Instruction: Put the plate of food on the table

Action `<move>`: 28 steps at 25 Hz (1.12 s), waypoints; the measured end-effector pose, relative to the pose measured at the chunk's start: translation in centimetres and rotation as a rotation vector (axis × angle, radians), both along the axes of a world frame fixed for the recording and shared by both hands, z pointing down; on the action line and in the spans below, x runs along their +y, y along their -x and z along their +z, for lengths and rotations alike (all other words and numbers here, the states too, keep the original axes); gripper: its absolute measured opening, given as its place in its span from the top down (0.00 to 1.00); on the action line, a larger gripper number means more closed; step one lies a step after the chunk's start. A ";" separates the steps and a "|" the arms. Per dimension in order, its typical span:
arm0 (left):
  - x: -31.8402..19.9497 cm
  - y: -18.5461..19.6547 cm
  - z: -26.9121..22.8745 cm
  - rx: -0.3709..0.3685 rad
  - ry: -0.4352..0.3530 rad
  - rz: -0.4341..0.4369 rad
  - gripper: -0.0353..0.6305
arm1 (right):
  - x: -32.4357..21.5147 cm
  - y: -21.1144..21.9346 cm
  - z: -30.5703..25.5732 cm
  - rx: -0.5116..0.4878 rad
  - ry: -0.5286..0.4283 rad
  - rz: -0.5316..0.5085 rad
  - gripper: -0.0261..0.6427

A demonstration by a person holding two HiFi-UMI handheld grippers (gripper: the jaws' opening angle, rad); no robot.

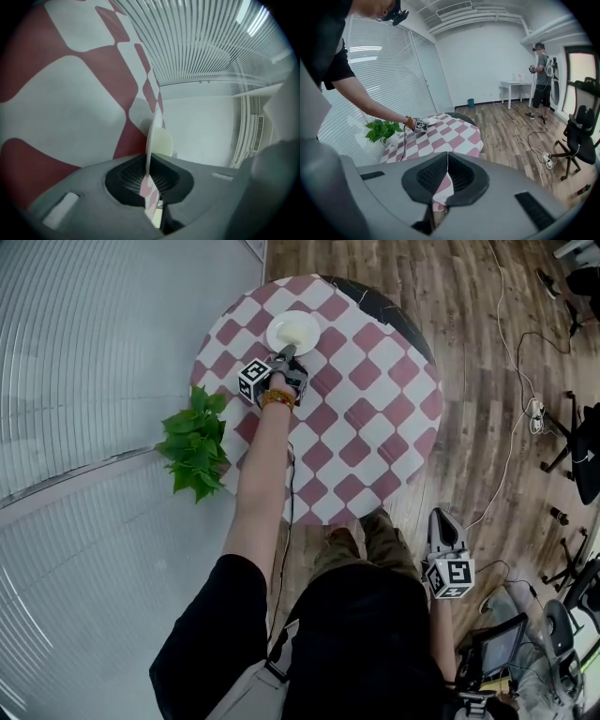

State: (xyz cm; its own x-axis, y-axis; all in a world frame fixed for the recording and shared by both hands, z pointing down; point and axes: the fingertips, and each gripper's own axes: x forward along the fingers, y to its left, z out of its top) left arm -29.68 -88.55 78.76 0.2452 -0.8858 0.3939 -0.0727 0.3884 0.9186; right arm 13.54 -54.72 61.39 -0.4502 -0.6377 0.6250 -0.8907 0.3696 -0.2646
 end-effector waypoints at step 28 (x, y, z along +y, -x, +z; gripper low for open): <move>4.1 -1.7 0.1 0.012 0.099 0.079 0.79 | 1.8 1.5 -0.1 -0.048 -0.024 0.023 0.94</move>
